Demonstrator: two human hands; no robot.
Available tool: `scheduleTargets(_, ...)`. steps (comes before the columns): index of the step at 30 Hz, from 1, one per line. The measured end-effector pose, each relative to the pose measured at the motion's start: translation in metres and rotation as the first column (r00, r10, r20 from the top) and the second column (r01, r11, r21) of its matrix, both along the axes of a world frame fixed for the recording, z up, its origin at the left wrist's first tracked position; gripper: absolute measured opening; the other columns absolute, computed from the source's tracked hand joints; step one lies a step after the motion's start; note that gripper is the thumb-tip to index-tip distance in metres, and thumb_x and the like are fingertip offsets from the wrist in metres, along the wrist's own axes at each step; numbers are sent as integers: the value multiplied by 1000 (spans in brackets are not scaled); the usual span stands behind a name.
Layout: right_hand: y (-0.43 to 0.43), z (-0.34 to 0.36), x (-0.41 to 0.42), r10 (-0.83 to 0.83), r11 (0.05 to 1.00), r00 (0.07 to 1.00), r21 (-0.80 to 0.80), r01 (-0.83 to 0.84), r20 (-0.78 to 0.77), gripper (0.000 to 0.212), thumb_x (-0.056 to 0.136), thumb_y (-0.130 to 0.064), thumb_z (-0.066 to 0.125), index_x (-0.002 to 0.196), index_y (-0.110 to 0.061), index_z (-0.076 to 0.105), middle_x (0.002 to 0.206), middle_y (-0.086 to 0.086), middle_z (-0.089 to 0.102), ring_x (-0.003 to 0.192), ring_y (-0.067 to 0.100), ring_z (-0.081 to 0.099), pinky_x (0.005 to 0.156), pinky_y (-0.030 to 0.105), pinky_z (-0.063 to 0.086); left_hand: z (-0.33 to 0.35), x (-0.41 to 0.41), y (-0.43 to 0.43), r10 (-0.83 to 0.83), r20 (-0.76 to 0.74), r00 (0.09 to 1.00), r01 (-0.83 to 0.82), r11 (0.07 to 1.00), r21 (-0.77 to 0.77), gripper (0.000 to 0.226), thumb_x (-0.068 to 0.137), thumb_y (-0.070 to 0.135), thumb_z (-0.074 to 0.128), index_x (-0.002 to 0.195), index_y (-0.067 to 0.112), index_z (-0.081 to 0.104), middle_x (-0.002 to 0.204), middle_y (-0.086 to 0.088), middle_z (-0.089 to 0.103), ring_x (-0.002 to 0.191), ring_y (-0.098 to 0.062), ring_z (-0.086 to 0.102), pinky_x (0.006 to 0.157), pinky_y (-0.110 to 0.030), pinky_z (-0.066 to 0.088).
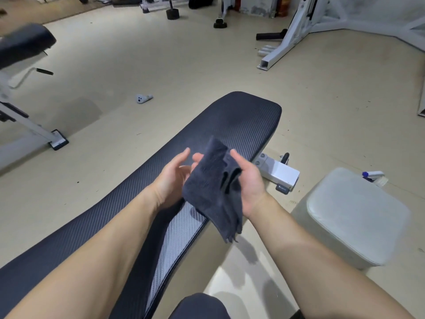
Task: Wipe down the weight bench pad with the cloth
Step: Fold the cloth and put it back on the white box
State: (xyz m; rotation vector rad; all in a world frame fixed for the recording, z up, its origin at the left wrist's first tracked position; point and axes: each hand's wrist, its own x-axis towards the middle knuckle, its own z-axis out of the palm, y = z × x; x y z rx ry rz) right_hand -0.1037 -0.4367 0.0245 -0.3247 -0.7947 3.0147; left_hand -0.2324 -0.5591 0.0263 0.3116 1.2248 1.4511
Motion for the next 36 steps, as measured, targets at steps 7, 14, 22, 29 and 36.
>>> scheduleTargets(7, 20, -1, 6, -243, 951, 967, -217, 221, -81, 69, 91, -69, 31, 120, -11, 53, 128, 10, 50, 120, 31, 48, 108, 42, 34, -13, 25, 16, -51, -246, 968, 60, 998, 26, 61, 81, 35, 77, 128, 1, 58, 116, -10, 58, 108, -27, 51, 92, -37, 44)
scheduleTargets(14, 65, -7, 39, -233, 971, 967, -41, 238, 100, 70, 83, -69, 51, 119, -10, 62, 127, 16, 62, 117, 35, 58, 107, 45, 40, -4, 44, 37, 172, -357, 918, -164, 985, 54, 15, 92, 2, 59, 106, 2, 65, 89, -3, 73, 78, -14, 69, 70, -31, 57)
scheduleTargets(22, 88, -15, 70, -227, 808, 925, 589, 3, 306, 26, 97, -4, 56, 121, -3, 66, 115, 14, 72, 105, 28, 69, 91, 36, 53, -13, 78, 66, 282, -122, 952, -271, 958, 95, 29, 91, 15, 58, 117, 4, 65, 116, -14, 72, 110, -28, 68, 91, -41, 52)
scheduleTargets(29, 117, -43, 145, -477, 783, 799, 590, 197, 367, 29, 98, -3, 53, 123, -10, 67, 118, 11, 72, 110, 28, 69, 93, 40, 53, -51, 118, 116, 29, -346, 938, -62, 995, -84, 31, 90, 9, 63, 120, 15, 65, 112, -2, 75, 105, -20, 70, 93, -40, 55)
scheduleTargets(36, 160, -82, 229, -685, 703, 613, 580, 412, 394, 35, 98, 0, 50, 124, -17, 66, 115, 6, 74, 106, 27, 70, 89, 40, 55, -95, 191, 197, -11, -28, 1000, 3, 965, -261, 30, 87, 15, 74, 110, -4, 68, 103, -16, 75, 95, -31, 73, 82, -39, 60)
